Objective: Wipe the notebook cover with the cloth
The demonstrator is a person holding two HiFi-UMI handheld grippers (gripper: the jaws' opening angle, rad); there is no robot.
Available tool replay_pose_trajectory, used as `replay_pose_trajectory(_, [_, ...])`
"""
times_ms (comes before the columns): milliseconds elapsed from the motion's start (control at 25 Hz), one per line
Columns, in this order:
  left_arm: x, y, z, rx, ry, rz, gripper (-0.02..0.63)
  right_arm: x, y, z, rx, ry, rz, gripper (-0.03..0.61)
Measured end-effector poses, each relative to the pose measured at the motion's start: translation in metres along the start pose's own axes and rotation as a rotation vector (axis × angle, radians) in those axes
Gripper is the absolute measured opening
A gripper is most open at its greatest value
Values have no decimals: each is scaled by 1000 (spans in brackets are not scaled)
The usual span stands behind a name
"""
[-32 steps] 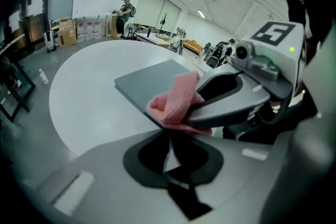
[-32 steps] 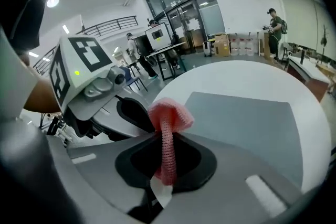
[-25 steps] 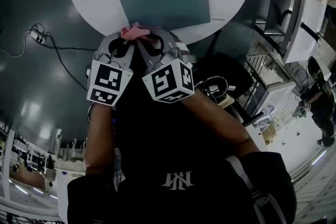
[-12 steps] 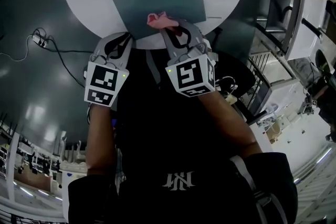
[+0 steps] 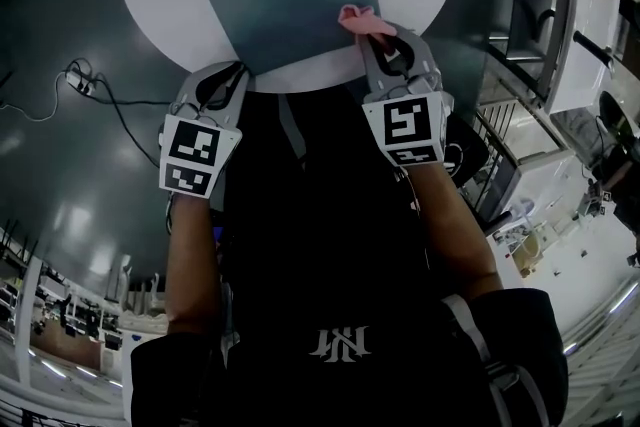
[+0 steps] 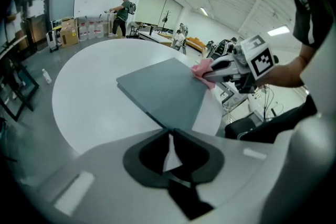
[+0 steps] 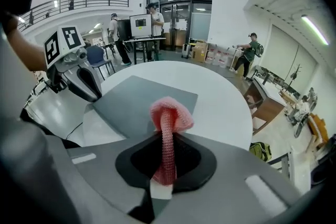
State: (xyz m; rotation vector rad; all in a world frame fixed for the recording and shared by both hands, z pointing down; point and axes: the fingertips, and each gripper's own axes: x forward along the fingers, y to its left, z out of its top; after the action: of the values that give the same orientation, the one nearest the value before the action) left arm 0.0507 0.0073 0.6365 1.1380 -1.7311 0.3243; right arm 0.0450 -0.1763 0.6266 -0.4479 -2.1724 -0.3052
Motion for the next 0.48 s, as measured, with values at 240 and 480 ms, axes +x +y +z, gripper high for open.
replay_pose_trajectory(240, [-2,-7,-6,5,5,10,32,-18,-38,-32,48,66,-73,29])
replay_pose_trajectory(480, [0,-7,-5,24,21,7,53,-43,-24,7,107,-116,39,29])
